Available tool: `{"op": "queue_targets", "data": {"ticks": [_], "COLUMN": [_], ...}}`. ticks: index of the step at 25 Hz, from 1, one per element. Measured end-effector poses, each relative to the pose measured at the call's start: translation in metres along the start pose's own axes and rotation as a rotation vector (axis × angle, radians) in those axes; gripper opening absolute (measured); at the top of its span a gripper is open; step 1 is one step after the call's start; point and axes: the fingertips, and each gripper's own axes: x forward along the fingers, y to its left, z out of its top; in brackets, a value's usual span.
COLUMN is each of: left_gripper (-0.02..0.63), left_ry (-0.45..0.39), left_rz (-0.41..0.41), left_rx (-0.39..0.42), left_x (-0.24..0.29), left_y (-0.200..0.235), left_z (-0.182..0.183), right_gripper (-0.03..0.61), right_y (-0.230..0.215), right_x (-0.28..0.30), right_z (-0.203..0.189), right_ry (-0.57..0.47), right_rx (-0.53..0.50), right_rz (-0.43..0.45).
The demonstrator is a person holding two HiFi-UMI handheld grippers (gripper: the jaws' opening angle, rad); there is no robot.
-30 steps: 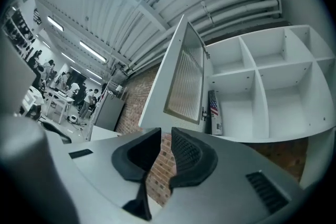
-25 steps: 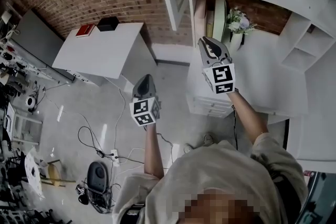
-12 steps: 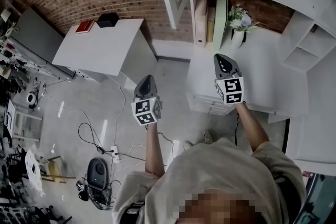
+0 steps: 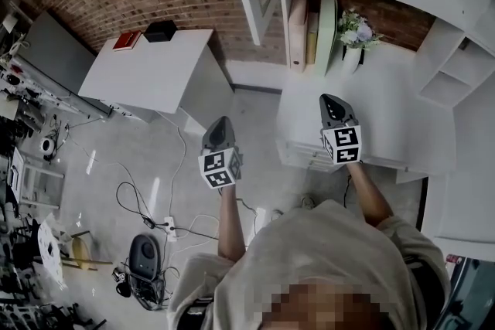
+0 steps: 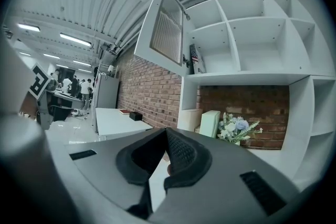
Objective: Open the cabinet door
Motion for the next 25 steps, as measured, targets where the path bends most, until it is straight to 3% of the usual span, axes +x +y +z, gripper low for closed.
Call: {"op": "queue_targets", "data": {"ticks": [25], "left_gripper": [0.028], "left_ry": [-0.014], "left_rz": [-0.009], "left_rx": [-0.006], "left_x": [0.013], "left_y": [-0.004], "left_z": [0.006], "right_gripper": [0.012], "right_y": [0.001], "right_x": [0.014], "right_z": [0.007], "right_ry": [-0.001], "right_rx": [-0.008], "right_rz": [0.020]}}
